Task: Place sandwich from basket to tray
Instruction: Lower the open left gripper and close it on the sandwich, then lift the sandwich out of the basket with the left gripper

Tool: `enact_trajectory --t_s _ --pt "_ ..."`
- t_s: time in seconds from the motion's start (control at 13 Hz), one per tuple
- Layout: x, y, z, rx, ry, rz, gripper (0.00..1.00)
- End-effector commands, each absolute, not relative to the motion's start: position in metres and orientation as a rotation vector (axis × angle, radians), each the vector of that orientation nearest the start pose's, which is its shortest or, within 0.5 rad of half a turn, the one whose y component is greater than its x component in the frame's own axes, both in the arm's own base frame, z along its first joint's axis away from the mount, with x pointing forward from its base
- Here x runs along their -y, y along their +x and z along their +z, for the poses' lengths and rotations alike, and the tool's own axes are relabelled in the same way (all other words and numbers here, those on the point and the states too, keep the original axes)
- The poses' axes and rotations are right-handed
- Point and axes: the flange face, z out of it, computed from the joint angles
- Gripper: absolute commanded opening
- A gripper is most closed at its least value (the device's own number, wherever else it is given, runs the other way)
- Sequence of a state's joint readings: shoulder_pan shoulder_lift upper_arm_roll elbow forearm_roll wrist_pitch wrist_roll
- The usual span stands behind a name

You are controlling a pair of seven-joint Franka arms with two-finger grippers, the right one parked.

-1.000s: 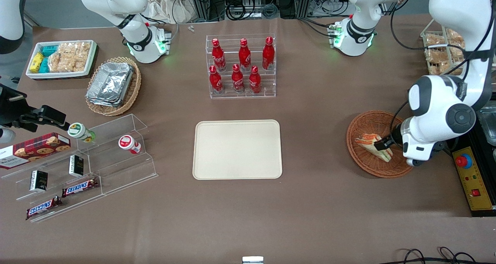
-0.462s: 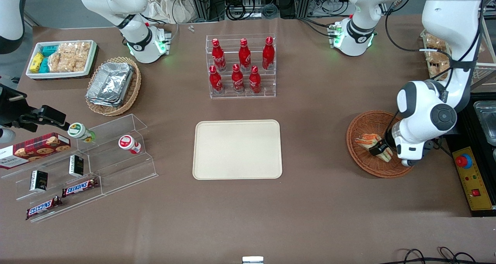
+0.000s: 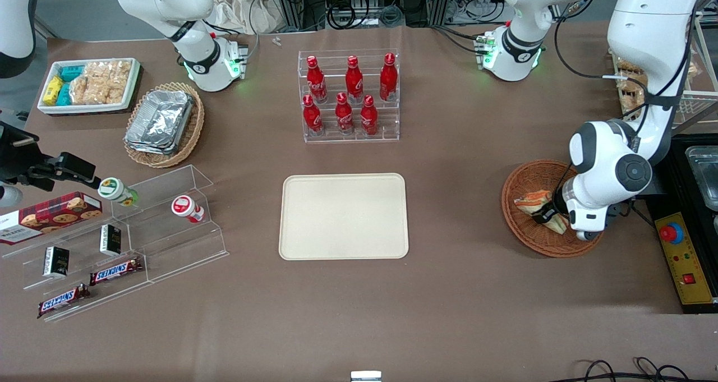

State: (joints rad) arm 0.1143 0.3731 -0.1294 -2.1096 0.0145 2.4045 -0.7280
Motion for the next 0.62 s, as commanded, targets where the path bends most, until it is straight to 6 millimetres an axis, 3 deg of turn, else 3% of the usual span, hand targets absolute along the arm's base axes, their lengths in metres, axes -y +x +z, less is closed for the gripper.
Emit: enact_trajectory --t_s 0.0,0.31,0.54 --pt "0.007 0.576 0.247 1.166 -2.928 0.086 0.00" --pt "0.006 0.589 0.309 1.145 -2.880 0.220 0.00" --pt "0.010 0.600 0.387 1.100 -2.860 0.297 0.00"
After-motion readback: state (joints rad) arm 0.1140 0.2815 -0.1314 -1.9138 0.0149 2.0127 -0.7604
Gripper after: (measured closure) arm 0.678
